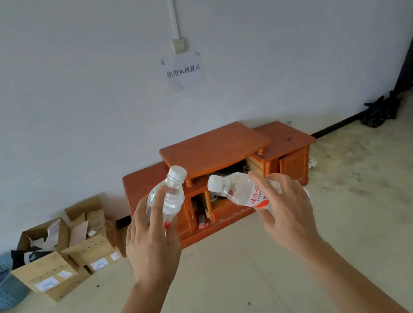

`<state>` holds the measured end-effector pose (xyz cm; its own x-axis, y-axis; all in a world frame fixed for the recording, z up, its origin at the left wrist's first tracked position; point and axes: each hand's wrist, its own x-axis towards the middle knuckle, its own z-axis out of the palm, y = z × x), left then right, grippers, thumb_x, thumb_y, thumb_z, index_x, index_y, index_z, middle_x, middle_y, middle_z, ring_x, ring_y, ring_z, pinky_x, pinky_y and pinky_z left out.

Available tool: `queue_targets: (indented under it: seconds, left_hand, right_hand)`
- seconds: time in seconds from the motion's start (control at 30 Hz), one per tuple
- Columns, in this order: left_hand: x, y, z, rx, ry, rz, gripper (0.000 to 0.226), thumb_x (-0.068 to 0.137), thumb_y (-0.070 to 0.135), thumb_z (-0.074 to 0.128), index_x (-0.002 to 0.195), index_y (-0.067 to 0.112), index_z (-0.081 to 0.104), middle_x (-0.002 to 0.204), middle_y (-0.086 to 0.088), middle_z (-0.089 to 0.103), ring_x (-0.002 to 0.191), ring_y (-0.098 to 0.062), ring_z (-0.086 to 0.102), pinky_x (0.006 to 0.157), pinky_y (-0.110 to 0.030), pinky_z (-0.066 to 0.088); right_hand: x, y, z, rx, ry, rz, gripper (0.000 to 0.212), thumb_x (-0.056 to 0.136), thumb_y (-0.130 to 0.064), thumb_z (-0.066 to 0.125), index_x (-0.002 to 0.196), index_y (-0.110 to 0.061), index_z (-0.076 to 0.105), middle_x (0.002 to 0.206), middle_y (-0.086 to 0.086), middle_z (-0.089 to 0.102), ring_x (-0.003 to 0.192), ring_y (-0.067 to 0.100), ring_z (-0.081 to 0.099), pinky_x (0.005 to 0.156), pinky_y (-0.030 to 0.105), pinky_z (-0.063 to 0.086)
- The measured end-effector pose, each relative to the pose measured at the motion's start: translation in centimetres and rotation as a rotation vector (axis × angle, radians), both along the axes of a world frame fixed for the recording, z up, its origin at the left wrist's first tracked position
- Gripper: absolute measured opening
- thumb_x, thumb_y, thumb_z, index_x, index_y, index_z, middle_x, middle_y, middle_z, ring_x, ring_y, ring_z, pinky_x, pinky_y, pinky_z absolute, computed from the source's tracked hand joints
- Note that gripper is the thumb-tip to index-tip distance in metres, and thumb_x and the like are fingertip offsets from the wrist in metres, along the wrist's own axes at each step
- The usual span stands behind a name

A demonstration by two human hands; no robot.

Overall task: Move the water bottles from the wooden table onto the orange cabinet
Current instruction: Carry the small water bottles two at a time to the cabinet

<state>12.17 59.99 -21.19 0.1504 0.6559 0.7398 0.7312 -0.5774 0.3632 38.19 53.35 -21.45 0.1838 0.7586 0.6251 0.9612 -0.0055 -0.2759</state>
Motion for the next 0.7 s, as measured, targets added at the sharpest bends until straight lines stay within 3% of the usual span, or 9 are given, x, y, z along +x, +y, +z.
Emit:
queue_targets:
  seconds: [0.2,0.43,0.6,0.7]
  left_hand:
    - [5.0,14.6,2.2,-0.106,-0.17,-0.027,0.076,0.085,0.016,0.077,0.147,0.03,0.035,0.135,-0.007,0.056,0.103,-0.028,0.063,0.064,-0.036,0.052]
    - [13.1,32.2,-0.3,-0.198,-0.253,-0.024,0.08,0.086,0.019,0.077,0.147,0.037,0.028,0.125,-0.012,0.06,0.095,-0.03,0.066,0.064,-0.033,0.051]
    - [18.9,44.1,-0.4,-0.27,-0.372,0.007,0.078,0.086,0.023,0.077,0.146,0.041,0.03,0.127,-0.005,0.059,0.1,-0.018,0.06,0.075,-0.033,0.051]
    - [21.1,51.4,0.2,-0.29,-0.413,0.02,0.082,0.084,0.023,0.079,0.149,0.037,0.03,0.138,0.0,0.055,0.111,-0.012,0.054,0.088,-0.037,0.05]
  right_hand:
    - [4.8,14.5,1.1,0.082,0.101,-0.002,0.092,0.072,-0.016,0.09,0.149,-0.03,0.042,0.13,0.008,0.054,0.118,0.032,0.056,0.086,0.056,0.057]
    - [11.9,32.5,-2.3,0.165,0.207,0.022,0.084,0.075,-0.019,0.089,0.147,-0.024,0.046,0.127,0.006,0.053,0.117,0.029,0.058,0.079,0.052,0.062]
    - [17.3,45.2,-3.1,0.163,0.269,0.067,0.085,0.076,-0.022,0.089,0.148,-0.027,0.043,0.127,0.004,0.052,0.116,0.026,0.059,0.078,0.047,0.063]
    - [20.4,53.5,-2.0,0.182,0.314,0.093,0.08,0.079,-0.022,0.087,0.146,-0.027,0.045,0.126,-0.002,0.048,0.115,0.021,0.058,0.078,0.044,0.063]
